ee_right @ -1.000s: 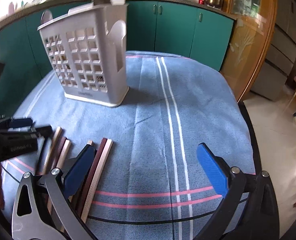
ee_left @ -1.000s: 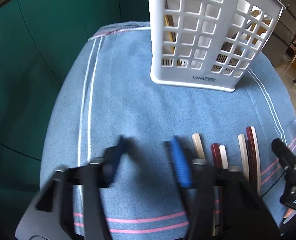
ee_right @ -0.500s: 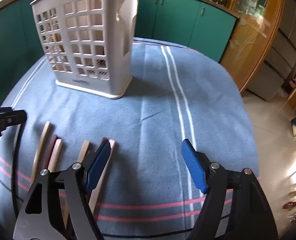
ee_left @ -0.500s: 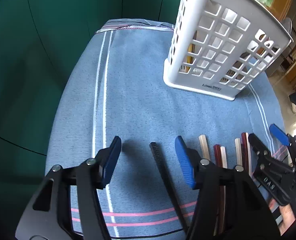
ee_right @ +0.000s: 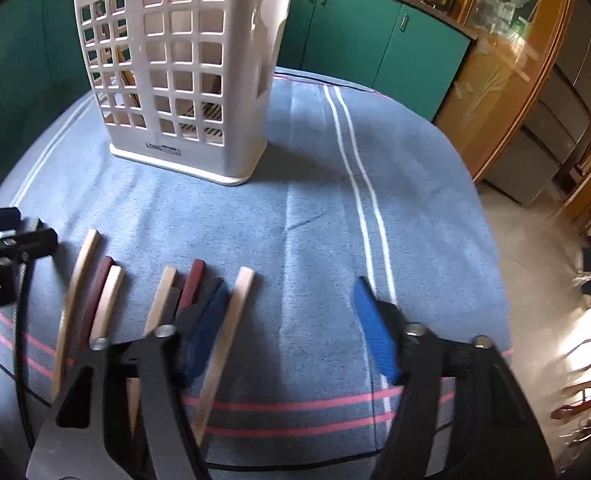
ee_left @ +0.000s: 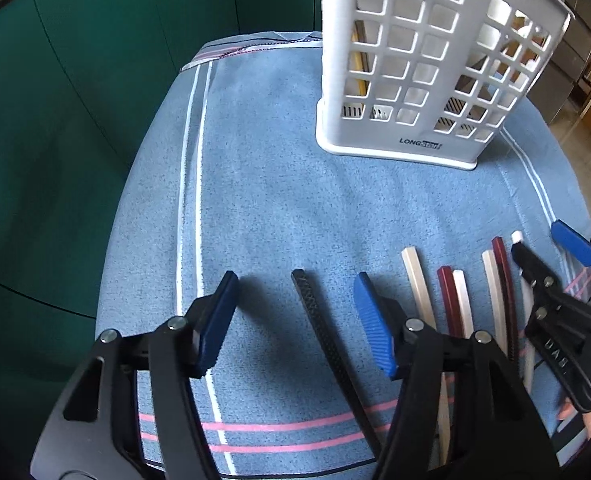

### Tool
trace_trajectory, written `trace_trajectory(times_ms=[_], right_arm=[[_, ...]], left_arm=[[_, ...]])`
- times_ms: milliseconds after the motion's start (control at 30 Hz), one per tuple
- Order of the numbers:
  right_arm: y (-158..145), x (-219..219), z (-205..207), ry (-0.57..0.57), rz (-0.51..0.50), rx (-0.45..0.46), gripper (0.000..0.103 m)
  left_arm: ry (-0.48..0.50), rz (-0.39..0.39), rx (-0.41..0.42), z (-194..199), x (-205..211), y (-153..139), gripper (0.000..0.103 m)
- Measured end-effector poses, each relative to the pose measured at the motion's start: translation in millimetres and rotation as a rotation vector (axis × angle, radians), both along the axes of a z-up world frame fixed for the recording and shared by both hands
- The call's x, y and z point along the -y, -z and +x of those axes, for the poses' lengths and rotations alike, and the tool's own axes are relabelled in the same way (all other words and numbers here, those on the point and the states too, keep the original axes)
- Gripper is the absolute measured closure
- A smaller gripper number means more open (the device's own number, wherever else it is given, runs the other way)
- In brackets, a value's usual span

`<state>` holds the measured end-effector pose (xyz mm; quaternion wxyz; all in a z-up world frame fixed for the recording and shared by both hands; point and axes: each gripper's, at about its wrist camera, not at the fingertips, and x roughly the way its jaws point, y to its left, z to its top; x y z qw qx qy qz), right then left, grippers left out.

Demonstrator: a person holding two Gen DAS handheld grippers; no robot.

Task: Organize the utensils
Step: 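Grasp a dark chopstick pair with the left tool while the right tool grasps another pair, then lift both chopstick pairs over the white holder and open both tools to drop them in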

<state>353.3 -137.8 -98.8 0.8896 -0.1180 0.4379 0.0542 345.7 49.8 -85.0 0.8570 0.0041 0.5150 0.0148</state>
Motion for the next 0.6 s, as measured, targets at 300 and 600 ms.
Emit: trace_trajectory(times_ms=[300,600], right_arm=[[0.8,2.6,13.7,-0.052,0.146,-0.063,0.09],[-29.5,24.3,6.2,-0.089,0.3,-0.041,0.096]], left_arm=[[0.031,-0.018,0.016,-2.0,5.6,-3.9,0.09],[0.05,-0.162,0.045,-3.6,-6.3,-16.2,0.097]])
